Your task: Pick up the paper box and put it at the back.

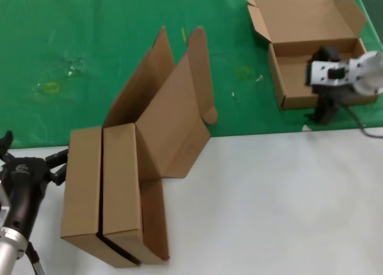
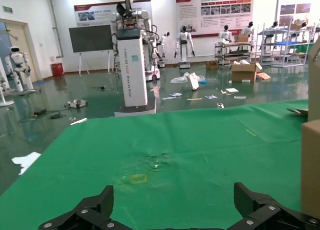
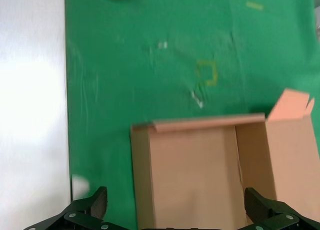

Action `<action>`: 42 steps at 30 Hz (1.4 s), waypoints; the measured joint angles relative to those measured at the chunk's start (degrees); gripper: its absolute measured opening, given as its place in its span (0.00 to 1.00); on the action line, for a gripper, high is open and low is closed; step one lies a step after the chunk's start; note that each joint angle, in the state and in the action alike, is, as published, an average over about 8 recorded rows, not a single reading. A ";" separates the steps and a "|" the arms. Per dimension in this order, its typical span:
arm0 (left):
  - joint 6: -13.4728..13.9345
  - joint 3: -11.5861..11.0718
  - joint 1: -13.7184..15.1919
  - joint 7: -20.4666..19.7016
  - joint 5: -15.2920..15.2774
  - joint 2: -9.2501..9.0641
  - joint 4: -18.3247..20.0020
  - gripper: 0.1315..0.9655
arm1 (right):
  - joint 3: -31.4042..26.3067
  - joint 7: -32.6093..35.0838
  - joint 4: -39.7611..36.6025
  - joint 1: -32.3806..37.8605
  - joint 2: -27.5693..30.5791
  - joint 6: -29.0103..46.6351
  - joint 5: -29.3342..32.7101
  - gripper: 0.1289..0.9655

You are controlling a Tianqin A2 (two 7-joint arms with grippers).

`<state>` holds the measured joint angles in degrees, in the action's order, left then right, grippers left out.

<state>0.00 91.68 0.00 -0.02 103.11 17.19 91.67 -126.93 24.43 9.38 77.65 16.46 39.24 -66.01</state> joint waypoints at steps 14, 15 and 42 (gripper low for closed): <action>0.00 0.00 0.00 0.00 0.01 0.00 0.00 0.95 | 7.08 -4.89 16.50 -15.59 0.15 -7.87 -7.45 1.00; 0.00 0.00 0.00 0.00 0.01 0.00 0.00 0.96 | 7.60 -5.25 17.71 -16.73 0.16 -8.45 -8.00 1.00; 0.00 0.00 0.00 0.01 0.01 0.00 0.00 1.00 | 21.48 -14.88 50.11 -47.31 0.45 -23.90 -22.61 1.00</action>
<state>0.00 91.67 0.00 -0.01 103.12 17.19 91.67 -105.45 9.55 59.49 30.34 16.90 15.34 -88.62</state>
